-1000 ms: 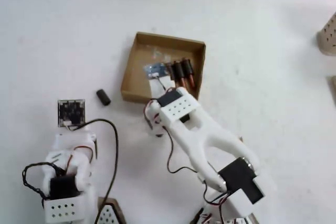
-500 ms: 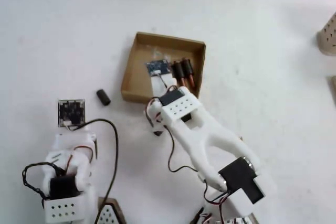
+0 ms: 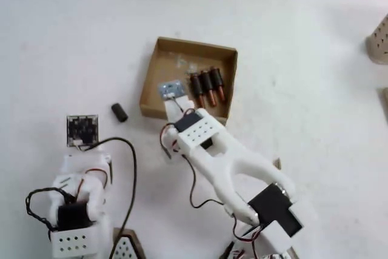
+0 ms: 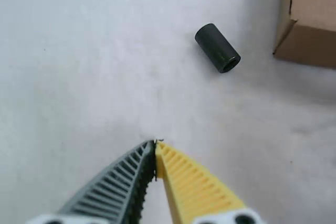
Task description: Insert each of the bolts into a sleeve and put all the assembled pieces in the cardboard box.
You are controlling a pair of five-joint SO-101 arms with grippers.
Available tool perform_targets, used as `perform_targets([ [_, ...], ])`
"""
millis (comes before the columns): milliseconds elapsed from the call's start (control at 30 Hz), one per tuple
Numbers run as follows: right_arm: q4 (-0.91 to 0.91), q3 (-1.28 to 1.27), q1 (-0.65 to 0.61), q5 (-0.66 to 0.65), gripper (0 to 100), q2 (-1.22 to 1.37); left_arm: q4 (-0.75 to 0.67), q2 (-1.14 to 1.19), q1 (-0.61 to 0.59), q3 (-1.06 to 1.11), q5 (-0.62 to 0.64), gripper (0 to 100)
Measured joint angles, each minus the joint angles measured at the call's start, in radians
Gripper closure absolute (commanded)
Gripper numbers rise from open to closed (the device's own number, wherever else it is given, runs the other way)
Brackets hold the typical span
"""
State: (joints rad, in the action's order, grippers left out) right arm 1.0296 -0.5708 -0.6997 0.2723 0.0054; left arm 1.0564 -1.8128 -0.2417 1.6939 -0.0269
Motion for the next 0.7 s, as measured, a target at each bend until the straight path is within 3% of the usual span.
perform_targets([
  [433, -0.044, 0.0, -0.021, 0.0, 75.4, 0.0, 0.0, 0.0, 0.0, 0.0, 0.0, 98],
  [700, -0.074, -0.003, -0.021, 0.0, 98.6, 0.0, 0.0, 0.0, 0.0, 0.0, 0.0, 98],
])
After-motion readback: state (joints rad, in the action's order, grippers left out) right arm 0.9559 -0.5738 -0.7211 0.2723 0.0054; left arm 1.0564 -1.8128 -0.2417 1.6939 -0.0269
